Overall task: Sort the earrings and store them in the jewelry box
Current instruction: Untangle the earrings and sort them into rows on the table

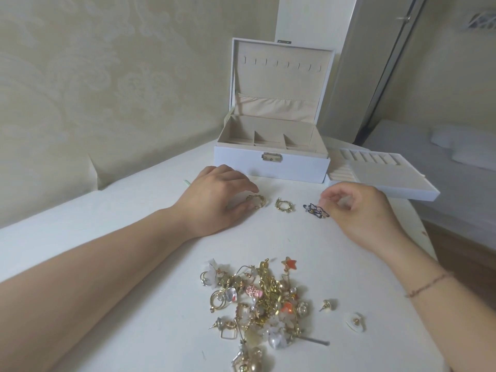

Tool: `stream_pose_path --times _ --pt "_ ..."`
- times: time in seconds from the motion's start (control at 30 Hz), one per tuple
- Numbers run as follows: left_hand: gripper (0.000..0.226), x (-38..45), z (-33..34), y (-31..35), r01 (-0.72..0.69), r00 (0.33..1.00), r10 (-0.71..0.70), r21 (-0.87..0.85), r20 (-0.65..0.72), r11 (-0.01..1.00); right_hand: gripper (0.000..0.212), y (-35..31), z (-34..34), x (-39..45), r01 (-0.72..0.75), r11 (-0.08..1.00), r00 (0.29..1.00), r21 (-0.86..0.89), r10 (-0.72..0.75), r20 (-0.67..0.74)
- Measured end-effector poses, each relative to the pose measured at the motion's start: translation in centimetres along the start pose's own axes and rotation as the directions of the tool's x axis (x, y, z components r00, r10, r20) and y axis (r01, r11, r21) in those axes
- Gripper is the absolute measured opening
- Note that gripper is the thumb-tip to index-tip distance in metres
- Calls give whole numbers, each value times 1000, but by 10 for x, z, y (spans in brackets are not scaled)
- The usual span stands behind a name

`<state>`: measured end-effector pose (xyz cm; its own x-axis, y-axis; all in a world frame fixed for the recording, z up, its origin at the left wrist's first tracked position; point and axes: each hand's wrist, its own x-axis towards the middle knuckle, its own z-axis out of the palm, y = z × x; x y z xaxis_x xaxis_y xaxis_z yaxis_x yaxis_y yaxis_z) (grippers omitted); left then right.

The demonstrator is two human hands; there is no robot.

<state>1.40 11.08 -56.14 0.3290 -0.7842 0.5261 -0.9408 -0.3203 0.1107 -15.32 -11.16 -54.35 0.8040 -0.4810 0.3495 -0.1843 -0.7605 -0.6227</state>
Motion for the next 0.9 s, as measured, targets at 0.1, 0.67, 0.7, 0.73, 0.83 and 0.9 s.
stream_pose_path --times 0.1,0.67,0.7,0.73,0.83,0.9 --pt "38 0 0 0 -12 1000 12 4 -15 1000 9 -34 -16 -21 278 958 940 77 -287 185" --pt "30 -1 -4 3 -98 994 96 -30 -53 995 7 -53 -18 -63 523 842 628 131 -484 610" --pt "31 -1 -4 3 -97 994 95 -31 -53 995 6 -53 -18 -63 522 841 619 142 -488 615" --pt "31 -1 -4 3 -96 994 94 -33 -53 995 5 -53 -18 -63 521 838 610 161 -497 617" --pt "32 -1 -5 4 -95 994 93 -39 -52 995 9 -53 -22 -61 432 860 631 272 -503 591" --pt "32 -2 -5 4 -97 994 95 -41 -51 994 12 -52 -23 -61 410 854 664 321 -520 537"
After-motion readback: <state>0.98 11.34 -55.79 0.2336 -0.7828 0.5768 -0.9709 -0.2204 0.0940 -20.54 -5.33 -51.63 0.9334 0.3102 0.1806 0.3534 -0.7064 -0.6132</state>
